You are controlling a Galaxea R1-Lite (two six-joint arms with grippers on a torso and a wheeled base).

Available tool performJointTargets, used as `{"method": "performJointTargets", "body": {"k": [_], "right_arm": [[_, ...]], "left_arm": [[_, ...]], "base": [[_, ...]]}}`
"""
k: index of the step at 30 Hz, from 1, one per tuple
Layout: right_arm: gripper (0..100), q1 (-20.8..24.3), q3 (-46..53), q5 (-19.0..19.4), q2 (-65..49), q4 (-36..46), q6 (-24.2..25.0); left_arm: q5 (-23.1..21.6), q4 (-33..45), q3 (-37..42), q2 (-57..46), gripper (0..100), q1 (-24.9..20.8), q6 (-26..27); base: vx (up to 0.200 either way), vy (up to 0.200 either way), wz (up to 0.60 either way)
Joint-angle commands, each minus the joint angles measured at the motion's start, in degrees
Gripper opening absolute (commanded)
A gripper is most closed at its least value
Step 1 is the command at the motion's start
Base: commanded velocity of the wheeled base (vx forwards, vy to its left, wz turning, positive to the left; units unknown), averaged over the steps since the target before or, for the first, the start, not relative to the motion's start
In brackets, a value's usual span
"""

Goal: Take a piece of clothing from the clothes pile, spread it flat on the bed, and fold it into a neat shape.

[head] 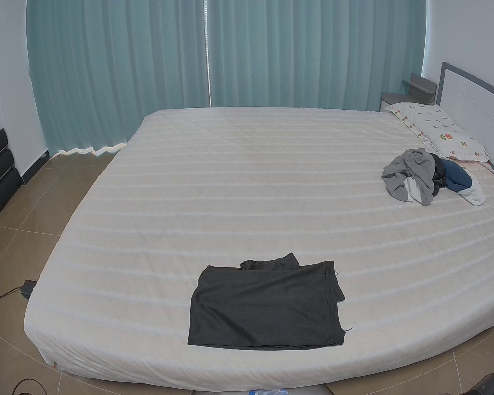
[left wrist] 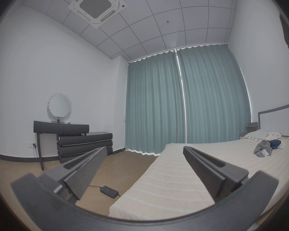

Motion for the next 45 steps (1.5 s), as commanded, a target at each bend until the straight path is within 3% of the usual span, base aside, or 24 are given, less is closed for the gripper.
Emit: {"method": "performJointTargets", "body": {"k": [1, 7, 10, 15, 17, 25, 28, 31, 34, 36, 45], "right_arm": [[100, -2.08, 0.57, 1.85, -4.7, 0.59, -1.16], [100, -2.34, 1.98, 2.81, -4.7, -0.73, -1.24], [100, -2.34, 6.55, 2.72, -4.7, -8.29, -1.24], [100, -2.34, 20.61, 3.96, -4.7, -29.56, -1.86], [100, -2.34, 22.46, 4.83, -4.7, -31.32, -1.24], [100, -2.34, 22.37, 4.31, -4.7, -20.33, 0.43], [100, -2.34, 22.28, 5.01, -4.7, -19.98, 4.47], [100, -2.43, 22.28, 4.75, -4.7, -19.89, 8.42], [100, -2.43, 22.37, 3.34, -4.7, -15.67, 8.69], [100, -2.61, 21.58, 2.29, -4.7, -13.74, 8.95], [100, -2.61, 21.66, 2.55, -4.61, -14.0, 8.51]], "left_arm": [[-0.8, -1.54, 1.3, -2.17, 100, -0.01, -0.48], [-5.54, -11.47, 10.53, -2.17, 100, -0.01, -0.57], [-7.04, -23.43, 20.2, -2.26, 100, -0.01, 0.75], [-9.59, -22.37, 20.2, -2.17, 100, -0.01, -0.04], [-10.73, -20.79, 20.2, -2.26, 100, -0.01, 0.04], [-12.93, -11.03, 20.2, -2.26, 100, -0.01, -0.13], [-13.19, -6.9, 20.2, -2.17, 100, -0.01, -0.66], [-14.77, -6.73, 20.2, -2.17, 100, -0.01, -1.45], [-17.23, -6.38, 20.2, -2.17, 100, -0.01, -1.89], [-22.07, -6.2, 20.2, -2.17, 100, -0.01, -3.03], [-24.97, -5.94, 20.02, -2.17, 100, -0.09, -4.97]], "base": [[0.0, 0.0, 0.0], [0.0, 0.0, 0.0], [0.0, 0.0, 0.0], [0.0, 0.0, 0.0], [0.0, 0.0, 0.0], [0.0, 0.0, 0.0], [0.0, 0.0, 0.0], [0.0, 0.0, 0.0], [0.0, 0.0, 0.0], [0.0, 0.0, 0.0], [0.0, 0.0, 0.0]]}}
